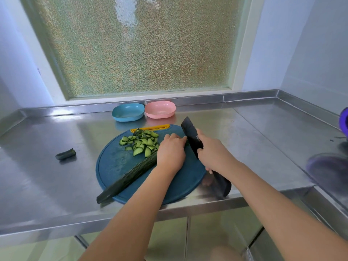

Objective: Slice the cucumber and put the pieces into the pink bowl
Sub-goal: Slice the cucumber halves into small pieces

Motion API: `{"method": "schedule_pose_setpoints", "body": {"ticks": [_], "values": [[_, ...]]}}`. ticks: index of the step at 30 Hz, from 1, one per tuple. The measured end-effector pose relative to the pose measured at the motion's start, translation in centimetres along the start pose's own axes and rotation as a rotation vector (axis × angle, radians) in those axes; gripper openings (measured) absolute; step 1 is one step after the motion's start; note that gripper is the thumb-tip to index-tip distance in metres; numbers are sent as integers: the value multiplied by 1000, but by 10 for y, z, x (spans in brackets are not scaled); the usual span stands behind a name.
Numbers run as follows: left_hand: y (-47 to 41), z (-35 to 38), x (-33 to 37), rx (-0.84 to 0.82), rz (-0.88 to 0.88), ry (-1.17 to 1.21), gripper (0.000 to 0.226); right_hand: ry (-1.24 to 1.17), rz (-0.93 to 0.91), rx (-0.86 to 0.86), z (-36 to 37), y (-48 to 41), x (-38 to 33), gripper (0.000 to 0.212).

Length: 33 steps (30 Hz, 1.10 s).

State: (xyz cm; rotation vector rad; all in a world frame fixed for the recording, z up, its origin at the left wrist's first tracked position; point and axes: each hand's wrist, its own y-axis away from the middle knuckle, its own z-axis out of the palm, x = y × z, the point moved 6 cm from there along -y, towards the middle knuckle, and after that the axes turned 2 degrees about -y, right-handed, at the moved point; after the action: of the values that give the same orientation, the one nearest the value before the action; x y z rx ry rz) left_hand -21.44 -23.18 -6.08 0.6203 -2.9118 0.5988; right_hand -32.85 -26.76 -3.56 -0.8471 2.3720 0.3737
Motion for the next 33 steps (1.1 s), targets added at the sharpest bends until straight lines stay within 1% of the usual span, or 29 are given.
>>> {"method": "schedule_pose_setpoints", "body": {"ticks": [10, 18, 20, 23, 26, 29, 33], "values": [[-1, 0, -1, 1, 13, 5, 43, -2, 42, 8, -3, -6, -4, 78], [-1, 0, -1, 4, 17, 12, 43, -15, 45, -14, -2, -4, -5, 77], [-1, 0, 0, 4, 17, 6, 41, -44, 52, -16, -2, -5, -4, 77], [-1, 0, -1, 6, 8, -2, 37, -149, 60, -30, 0, -9, -1, 75], [-1, -1, -1, 6, 2, 7, 36, -181, 70, -54, -1, -10, 1, 72], [-1, -1, -1, 4, 1, 19, 37, -144, 74, -61, -2, -10, -1, 66], [0, -1, -2, 8, 9, 18, 38, -23, 51, -69, 5, -11, -8, 72]]}}
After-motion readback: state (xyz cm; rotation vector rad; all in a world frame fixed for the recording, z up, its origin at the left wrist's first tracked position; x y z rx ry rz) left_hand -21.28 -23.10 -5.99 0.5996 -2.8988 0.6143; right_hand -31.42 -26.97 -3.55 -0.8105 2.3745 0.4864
